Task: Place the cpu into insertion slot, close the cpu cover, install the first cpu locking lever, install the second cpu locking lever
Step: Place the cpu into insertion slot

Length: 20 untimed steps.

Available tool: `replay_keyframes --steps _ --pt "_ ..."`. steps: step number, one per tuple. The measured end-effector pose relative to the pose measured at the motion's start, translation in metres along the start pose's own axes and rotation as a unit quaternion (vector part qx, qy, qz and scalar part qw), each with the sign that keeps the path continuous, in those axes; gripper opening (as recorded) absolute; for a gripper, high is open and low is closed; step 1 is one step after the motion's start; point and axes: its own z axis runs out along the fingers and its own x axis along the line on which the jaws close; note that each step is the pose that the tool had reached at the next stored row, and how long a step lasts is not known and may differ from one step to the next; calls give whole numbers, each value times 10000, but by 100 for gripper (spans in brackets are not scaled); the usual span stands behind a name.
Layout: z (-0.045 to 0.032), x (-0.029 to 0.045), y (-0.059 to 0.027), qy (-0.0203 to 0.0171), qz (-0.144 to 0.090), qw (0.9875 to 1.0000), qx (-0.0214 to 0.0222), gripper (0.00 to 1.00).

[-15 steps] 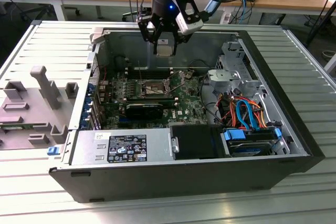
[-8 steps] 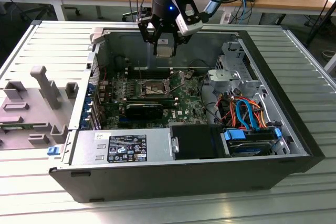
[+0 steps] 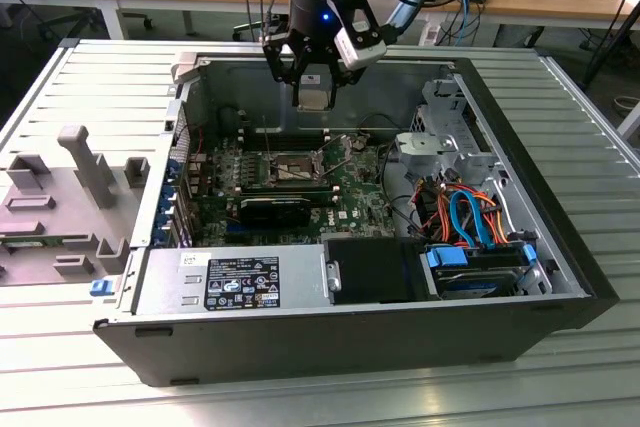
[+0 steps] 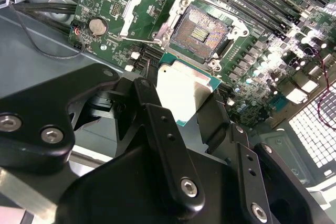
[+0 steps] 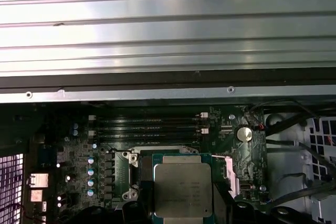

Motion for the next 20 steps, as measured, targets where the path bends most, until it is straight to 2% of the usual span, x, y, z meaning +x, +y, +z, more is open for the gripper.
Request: replay_keyframes --steps 20 --pt "39 -1 -4 0 0 10000 9 54"
